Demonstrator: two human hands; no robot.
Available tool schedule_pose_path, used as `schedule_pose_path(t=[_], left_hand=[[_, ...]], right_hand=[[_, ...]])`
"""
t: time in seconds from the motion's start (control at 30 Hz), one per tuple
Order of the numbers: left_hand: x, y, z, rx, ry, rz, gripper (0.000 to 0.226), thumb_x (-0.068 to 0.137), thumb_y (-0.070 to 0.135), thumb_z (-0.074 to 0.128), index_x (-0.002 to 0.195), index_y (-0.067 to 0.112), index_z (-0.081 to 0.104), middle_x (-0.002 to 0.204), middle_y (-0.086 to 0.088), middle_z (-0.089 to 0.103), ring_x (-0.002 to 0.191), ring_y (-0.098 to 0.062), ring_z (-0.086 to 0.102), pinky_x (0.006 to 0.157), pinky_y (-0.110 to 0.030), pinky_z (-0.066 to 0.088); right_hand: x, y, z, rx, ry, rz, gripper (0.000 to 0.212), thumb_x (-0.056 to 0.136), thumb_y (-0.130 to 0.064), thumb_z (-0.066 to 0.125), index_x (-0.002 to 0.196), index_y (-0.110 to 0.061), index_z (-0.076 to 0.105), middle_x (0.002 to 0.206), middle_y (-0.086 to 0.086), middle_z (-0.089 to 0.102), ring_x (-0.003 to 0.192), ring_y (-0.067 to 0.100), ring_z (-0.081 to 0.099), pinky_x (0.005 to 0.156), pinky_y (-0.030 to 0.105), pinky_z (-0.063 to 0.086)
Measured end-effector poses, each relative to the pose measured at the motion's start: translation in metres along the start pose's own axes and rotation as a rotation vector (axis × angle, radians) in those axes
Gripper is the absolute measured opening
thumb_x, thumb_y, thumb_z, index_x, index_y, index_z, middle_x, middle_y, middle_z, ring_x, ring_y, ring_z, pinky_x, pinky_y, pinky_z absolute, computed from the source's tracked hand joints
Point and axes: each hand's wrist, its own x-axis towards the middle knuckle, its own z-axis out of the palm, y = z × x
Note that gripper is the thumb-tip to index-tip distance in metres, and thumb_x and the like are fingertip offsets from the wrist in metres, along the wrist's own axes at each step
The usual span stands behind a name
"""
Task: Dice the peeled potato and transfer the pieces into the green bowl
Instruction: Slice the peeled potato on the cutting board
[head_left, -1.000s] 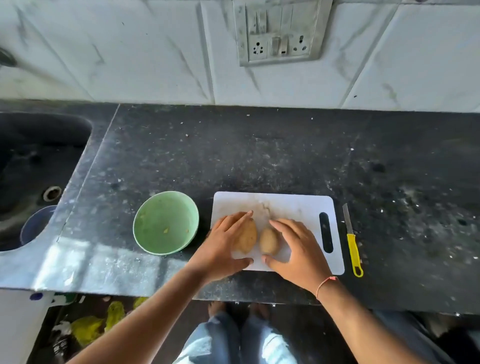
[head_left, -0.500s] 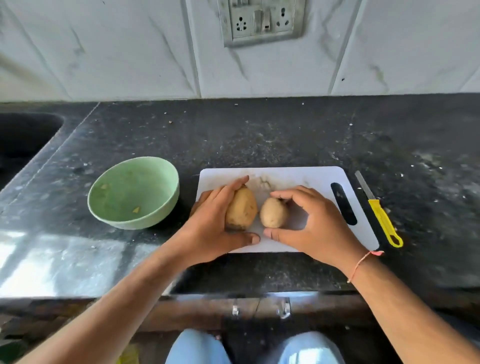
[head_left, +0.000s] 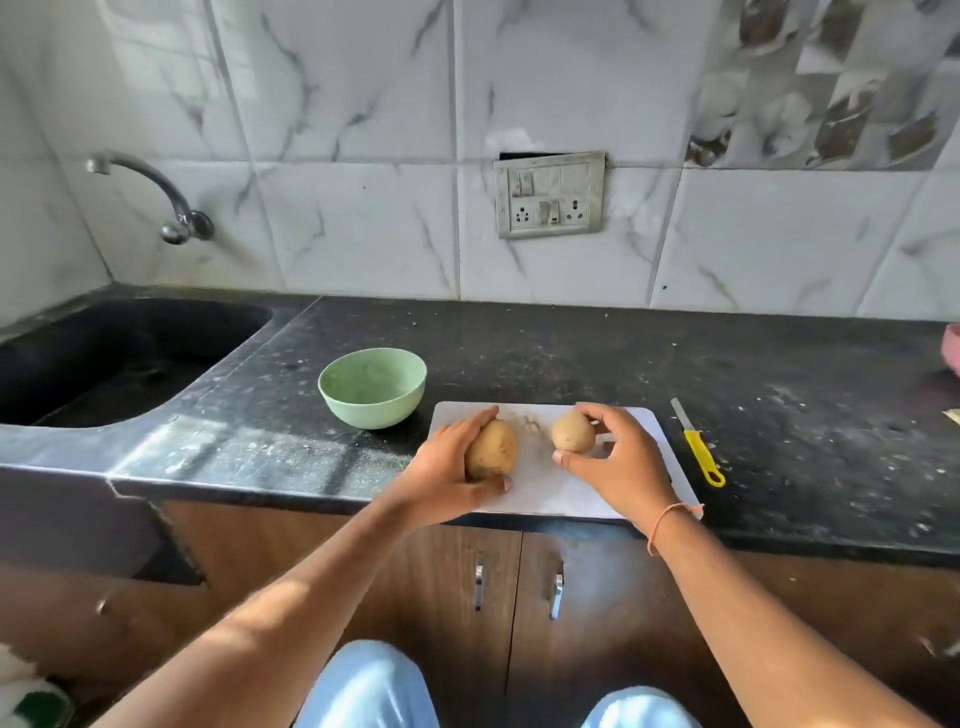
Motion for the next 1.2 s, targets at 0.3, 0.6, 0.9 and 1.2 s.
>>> schedule_pose_path(t=[0.3,0.6,0.9,1.2], left_hand=[[0.010,-0.006,0.005,-0.065,0.060,-0.029,0.107,0.064,0.050,0.097,0.156,0.034,0.045,0.140,0.016,0.058,0.127,-0.005,0.058,0.113,-0.031,0.049],[0.043,-0.002,0.006,-0.116,-0.015,-0.005,0.109,0.056,0.045,0.101,0.152,0.036,0.051,0.140,0.016,0.059,0.125,-0.004,0.059,0.114,-0.033,0.049],[0.047,-0.013,0.015,-0.150,0.067,0.052,0.097,0.060,0.057,0.094,0.147,0.039,0.053,0.135,0.018,0.060,0.127,-0.007,0.056,0.111,-0.035,0.050],[0.041,-0.004,0.017,-0.037,0.159,0.102,0.082,0.072,0.070,0.074,0.146,0.046,0.051,0.134,0.020,0.050,0.131,-0.006,0.039,0.113,-0.029,0.041]], right_hand=[[0.004,0.006,0.001,-0.061,0.049,0.005,0.065,0.071,-0.029,0.095,0.129,-0.030,0.066,0.121,-0.020,0.060,0.113,0.004,0.058,0.093,0.022,0.045],[0.014,0.011,-0.005,-0.088,0.035,0.042,0.066,0.070,-0.029,0.096,0.129,-0.030,0.065,0.122,-0.018,0.061,0.113,0.003,0.058,0.095,0.024,0.049],[0.027,0.016,-0.022,-0.258,0.047,0.136,0.063,0.072,-0.032,0.092,0.129,-0.027,0.064,0.126,-0.011,0.059,0.115,0.011,0.056,0.093,0.023,0.042],[0.048,0.013,-0.050,-0.352,-0.171,0.212,0.067,0.082,-0.025,0.084,0.143,-0.029,0.056,0.139,-0.009,0.053,0.116,0.014,0.056,0.093,0.023,0.041]])
